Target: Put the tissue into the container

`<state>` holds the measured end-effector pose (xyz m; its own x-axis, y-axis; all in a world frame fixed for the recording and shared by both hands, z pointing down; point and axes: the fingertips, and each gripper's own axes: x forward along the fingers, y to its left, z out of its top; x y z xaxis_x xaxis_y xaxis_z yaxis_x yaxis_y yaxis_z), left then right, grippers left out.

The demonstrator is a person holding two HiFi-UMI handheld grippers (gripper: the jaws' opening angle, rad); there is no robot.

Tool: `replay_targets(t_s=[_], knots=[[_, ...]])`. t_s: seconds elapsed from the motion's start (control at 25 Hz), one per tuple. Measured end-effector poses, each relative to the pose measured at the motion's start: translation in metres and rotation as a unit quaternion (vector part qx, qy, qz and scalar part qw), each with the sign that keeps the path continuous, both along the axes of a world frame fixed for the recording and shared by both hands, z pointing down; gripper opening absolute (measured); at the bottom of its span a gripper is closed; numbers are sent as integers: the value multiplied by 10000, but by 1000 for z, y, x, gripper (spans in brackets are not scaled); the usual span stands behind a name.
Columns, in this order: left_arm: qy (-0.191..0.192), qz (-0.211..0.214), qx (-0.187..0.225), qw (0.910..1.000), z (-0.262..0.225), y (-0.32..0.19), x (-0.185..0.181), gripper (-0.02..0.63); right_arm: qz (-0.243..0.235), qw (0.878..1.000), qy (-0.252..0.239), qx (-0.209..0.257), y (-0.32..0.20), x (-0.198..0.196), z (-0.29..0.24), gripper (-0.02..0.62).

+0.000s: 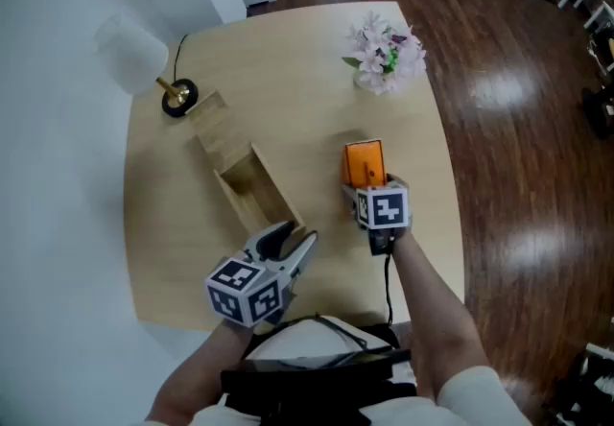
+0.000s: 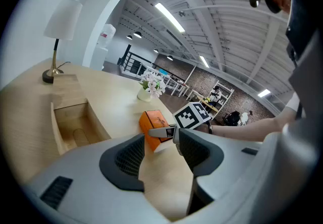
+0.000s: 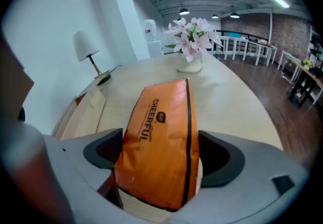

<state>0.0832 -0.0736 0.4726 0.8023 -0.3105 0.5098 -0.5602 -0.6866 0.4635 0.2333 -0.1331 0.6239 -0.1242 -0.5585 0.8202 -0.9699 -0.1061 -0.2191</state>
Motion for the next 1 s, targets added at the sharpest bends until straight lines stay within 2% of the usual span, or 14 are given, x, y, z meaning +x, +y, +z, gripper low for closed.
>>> replay_targets(t_s=[0.16, 0.36, 0.44, 0.56, 0.76, 1.0], knots=[[39, 55, -39, 10000, 0, 3, 0, 204, 220, 9983, -527, 145, -2, 7, 10, 463], [55, -22, -84, 9999, 0, 8, -9, 202, 208, 9980, -540, 246, -1, 7, 9, 465], [70, -62, -93, 9999, 0, 11, -14, 202, 187, 9983, -466, 281, -2, 8, 8, 465], [101, -109, -84, 9999, -2, 14, -19, 202, 60, 9994, -86, 315, -3, 11, 0, 459], [173, -225, 5, 9996, -8, 18, -30, 202, -78, 9985, 439, 311, 0, 12, -12, 397], [296, -428, 102, 9986, -16, 18, -45, 202, 57, 9985, 405, 375, 8, 20, -30, 388]])
